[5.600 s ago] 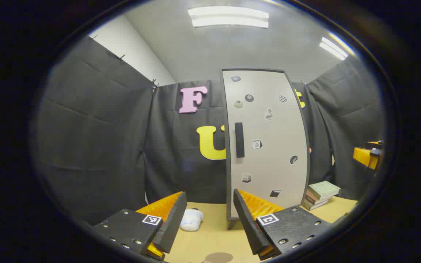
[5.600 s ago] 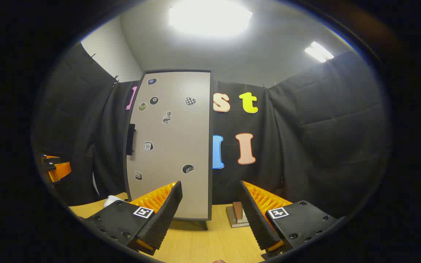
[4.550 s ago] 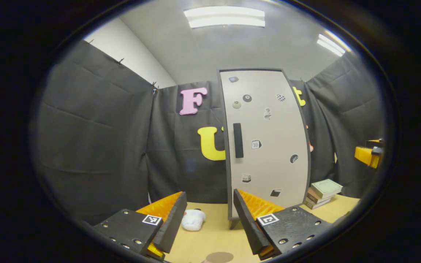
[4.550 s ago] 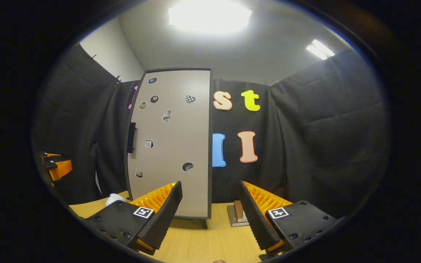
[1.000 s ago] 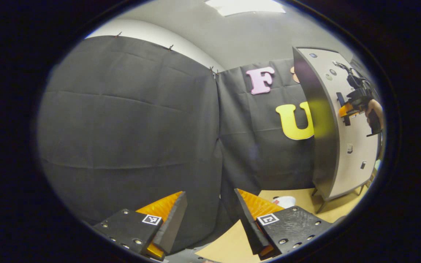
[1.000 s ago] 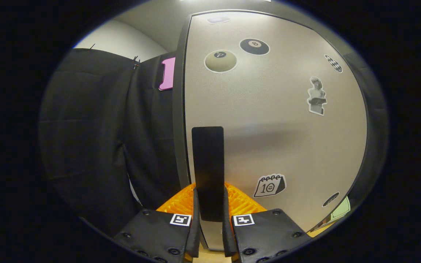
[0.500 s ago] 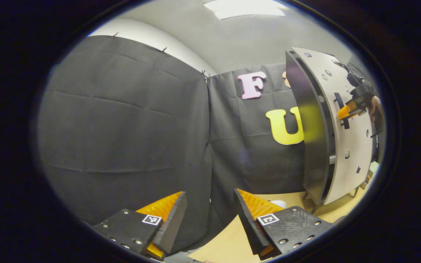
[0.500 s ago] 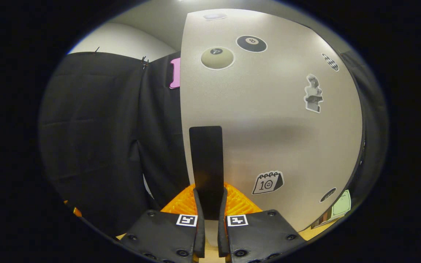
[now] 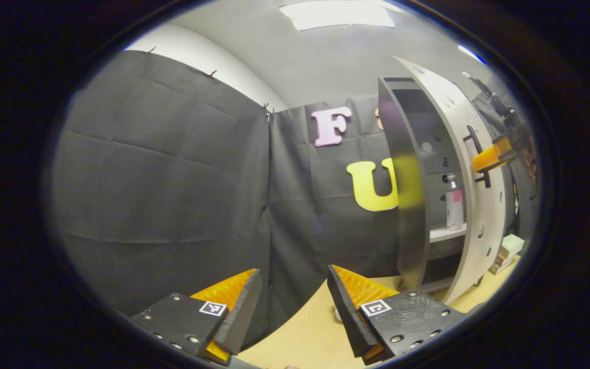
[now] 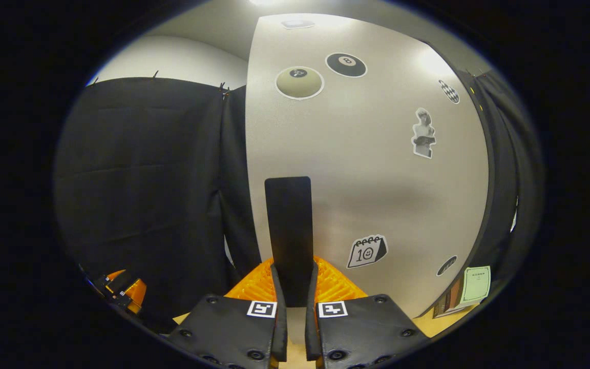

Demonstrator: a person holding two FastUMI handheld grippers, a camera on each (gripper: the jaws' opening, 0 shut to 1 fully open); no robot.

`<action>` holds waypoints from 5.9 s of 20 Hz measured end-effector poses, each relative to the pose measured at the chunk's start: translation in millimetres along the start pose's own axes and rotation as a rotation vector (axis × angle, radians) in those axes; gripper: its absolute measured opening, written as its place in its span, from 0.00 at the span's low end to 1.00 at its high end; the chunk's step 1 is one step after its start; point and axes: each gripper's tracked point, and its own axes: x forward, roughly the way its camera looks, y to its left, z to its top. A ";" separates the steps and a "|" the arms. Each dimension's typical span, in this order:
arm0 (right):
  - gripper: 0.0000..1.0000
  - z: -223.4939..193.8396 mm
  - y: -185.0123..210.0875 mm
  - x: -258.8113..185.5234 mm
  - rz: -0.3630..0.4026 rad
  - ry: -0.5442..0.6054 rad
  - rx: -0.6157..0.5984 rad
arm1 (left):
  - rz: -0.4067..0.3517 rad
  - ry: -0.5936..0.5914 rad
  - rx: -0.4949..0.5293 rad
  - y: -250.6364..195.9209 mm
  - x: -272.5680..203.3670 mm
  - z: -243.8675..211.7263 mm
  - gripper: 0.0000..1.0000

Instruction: Open the cabinet door with the right hand, grasp the bottle in the cabinet with the left hand and place it on the coaster, then close the cabinet door with the right hand.

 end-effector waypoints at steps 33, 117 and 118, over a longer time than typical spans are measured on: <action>0.15 -3.6 -82.0 -74.7 0.004 -0.012 -0.018 | -0.341 -0.035 -0.037 -300.1 -57.9 45.0 0.77; 0.98 -61.7 -275.2 -118.9 -0.743 -0.044 0.140 | -0.504 0.022 -0.131 -404.8 140.8 67.5 0.74; 0.98 -62.4 -274.6 -118.7 -0.732 -0.046 0.140 | -0.488 0.021 -0.125 -395.5 135.1 66.5 0.74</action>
